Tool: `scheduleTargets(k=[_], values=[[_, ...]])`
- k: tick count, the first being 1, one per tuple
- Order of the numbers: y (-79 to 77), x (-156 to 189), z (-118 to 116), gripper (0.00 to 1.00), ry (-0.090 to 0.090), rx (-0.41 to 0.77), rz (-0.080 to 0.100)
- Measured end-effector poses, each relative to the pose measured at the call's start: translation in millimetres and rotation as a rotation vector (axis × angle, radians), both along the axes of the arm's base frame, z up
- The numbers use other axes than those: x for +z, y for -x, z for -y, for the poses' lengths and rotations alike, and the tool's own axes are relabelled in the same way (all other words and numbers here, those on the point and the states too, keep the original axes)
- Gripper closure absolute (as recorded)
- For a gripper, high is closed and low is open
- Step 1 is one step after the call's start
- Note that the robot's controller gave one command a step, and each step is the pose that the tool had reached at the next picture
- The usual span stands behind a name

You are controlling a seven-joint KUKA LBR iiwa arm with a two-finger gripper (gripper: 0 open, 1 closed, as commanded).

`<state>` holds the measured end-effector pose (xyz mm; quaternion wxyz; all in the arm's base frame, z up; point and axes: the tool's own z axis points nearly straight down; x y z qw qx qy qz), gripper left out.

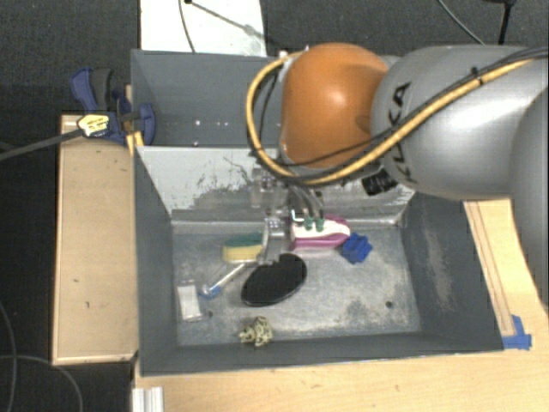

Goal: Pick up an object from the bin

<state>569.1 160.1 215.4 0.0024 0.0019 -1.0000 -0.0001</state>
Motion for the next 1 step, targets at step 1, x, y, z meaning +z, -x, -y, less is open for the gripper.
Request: scheduleTargets(k=[1], values=[[29.7, -139.2, 63.0, 0.00, -0.005, 0.364, 0.014]])
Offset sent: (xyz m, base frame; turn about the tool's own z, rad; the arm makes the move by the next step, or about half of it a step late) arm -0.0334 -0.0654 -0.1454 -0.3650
